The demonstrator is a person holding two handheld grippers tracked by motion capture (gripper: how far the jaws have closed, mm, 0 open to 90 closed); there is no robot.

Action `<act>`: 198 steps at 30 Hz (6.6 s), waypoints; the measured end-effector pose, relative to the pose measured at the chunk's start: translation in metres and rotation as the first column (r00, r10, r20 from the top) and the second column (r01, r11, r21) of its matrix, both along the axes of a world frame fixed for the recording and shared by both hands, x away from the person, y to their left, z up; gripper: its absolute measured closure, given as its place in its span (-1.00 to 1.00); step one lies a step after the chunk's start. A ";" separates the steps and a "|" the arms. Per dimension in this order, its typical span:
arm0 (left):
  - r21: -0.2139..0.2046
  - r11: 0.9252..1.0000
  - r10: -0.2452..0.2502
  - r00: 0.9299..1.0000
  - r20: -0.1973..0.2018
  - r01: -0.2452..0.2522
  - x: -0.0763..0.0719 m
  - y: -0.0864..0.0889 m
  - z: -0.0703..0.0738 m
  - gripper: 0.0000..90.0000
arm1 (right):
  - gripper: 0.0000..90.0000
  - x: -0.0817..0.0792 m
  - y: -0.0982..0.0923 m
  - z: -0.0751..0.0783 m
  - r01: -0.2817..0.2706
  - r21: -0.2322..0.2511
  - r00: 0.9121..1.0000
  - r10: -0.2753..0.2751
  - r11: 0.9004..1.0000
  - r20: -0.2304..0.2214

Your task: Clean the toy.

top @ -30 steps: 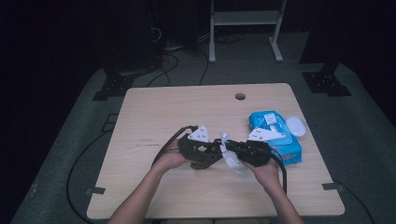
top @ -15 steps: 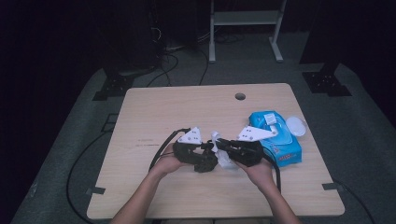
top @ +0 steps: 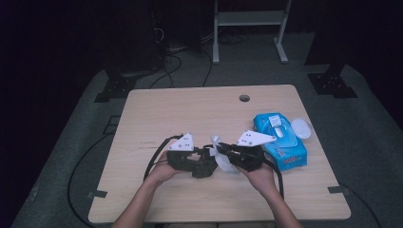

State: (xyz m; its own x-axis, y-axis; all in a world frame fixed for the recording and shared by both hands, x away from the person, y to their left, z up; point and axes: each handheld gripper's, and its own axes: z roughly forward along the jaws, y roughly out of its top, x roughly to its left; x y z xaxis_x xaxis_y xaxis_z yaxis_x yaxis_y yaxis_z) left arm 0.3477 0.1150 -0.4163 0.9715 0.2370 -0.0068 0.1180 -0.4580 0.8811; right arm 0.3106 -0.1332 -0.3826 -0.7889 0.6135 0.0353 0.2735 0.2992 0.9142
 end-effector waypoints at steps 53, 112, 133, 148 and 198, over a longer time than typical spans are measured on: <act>-0.005 1.000 -0.014 1.000 0.010 0.014 -0.003 -0.001 0.001 0.29 | 0.85 -0.002 -0.013 -0.009 -0.016 0.067 1.000 0.017 0.998 -0.023; 0.000 1.000 -0.031 0.999 0.017 0.031 -0.006 -0.011 0.001 0.29 | 0.84 -0.005 0.025 0.016 -0.094 -0.027 0.995 0.094 0.995 0.016; -0.036 0.999 -0.020 1.000 0.018 0.021 -0.005 -0.003 0.006 0.30 | 0.84 -0.003 -0.001 0.012 -0.008 0.027 1.000 0.008 1.000 0.003; -0.030 0.999 -0.023 1.000 0.017 0.024 -0.004 -0.001 0.005 0.29 | 0.84 -0.005 -0.017 -0.010 0.045 0.079 0.998 -0.041 0.996 -0.057; -0.073 0.997 -0.029 0.999 0.013 0.030 -0.004 0.005 0.007 0.30 | 0.84 -0.005 -0.019 -0.008 0.007 0.055 0.998 -0.004 0.998 -0.057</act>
